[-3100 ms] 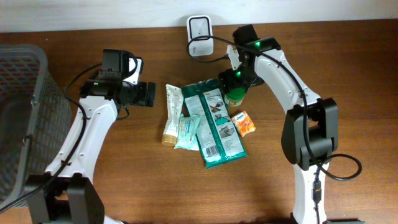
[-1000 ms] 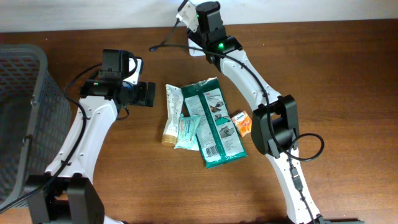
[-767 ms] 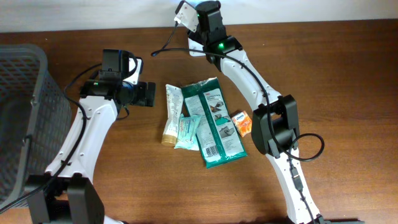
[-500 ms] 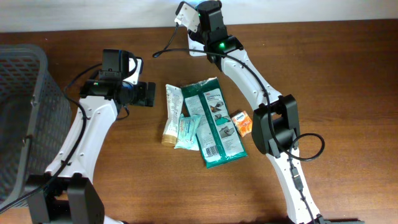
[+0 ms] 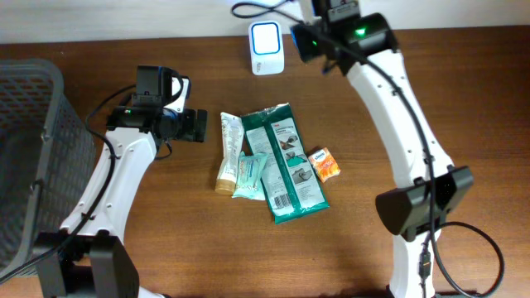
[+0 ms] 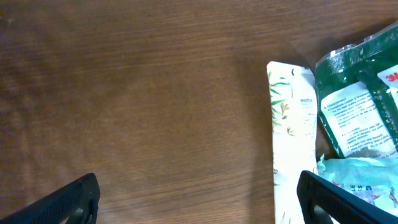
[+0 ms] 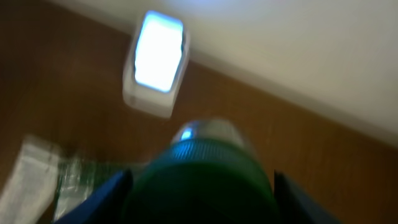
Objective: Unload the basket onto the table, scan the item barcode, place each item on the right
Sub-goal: 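Carry the jar right and set it down at the table's right edge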
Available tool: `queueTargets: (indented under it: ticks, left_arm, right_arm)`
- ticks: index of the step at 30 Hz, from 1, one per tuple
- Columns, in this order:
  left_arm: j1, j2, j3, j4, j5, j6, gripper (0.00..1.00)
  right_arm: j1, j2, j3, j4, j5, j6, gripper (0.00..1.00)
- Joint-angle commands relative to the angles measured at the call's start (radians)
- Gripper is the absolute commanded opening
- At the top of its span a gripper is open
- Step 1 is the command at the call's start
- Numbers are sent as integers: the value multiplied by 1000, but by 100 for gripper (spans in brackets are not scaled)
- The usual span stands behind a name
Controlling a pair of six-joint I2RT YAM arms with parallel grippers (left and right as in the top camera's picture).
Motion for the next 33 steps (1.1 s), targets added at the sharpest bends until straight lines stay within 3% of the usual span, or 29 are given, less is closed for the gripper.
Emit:
queueTargets:
  ticks: [1, 4, 7, 10, 17, 21, 24, 28, 29, 33]
  left_arm:
    - [1, -5, 11, -1, 0, 12, 99]
    - [1, -5, 11, -1, 0, 12, 99]
    - [0, -5, 11, -1, 0, 12, 99]
    - [0, -5, 11, -1, 0, 12, 99]
    - [1, -5, 11, -1, 0, 12, 99]
    - [0, -5, 11, -1, 0, 12, 99]
    - [1, -5, 11, -1, 0, 12, 99]
    - [1, -5, 11, -1, 0, 12, 99]
    - [1, -5, 11, -1, 0, 12, 99]
    - [1, -5, 11, -1, 0, 12, 99]
  right_arm:
    - [-80, 13, -9, -214, -29, 143, 50]
    - [-180, 26, -32, -340, -40, 153, 48]
    - [-311, 28, -113, -341, -40, 214, 48]
    - [-423, 28, -224, -264, -39, 218, 42]
    - [-640, 28, -486, 32, -32, 225, 42]
    - [-671, 29, -542, 162, -32, 225, 46]
    - [-668, 29, -566, 158, -33, 225, 48]
    - [-670, 25, -560, 126, -33, 225, 92]
    - [-670, 16, -543, 108, -32, 225, 98]
    - [-657, -70, -379, -19, -115, 225, 98]
